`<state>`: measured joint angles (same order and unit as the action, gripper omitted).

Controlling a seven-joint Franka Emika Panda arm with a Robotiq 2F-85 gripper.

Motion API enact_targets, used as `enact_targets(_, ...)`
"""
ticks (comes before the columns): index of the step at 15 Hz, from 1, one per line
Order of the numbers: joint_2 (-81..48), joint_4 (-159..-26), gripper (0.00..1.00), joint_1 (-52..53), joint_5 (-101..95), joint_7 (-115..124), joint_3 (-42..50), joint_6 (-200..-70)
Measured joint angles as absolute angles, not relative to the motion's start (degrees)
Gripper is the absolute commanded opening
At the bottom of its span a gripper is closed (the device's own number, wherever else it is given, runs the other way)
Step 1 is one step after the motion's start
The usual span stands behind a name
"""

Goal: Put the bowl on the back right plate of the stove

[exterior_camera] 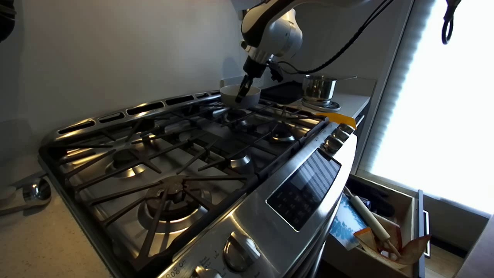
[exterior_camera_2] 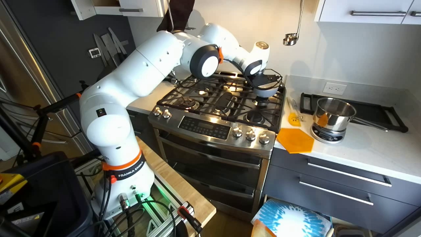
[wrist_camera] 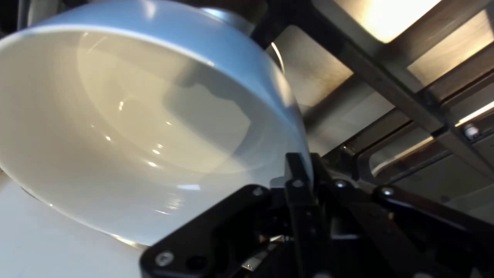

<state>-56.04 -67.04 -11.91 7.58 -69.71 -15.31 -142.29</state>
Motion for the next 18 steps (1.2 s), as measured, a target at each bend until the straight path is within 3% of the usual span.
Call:
enact_targets(9, -51.78, -71.63, 0.02, -7.99, 6.19, -71.90, -15.21, -142.68)
enact_targets(18, -35.09, -95.90, 0.02, -3.26, 0.59, -53.69, -6.65, -163.21)
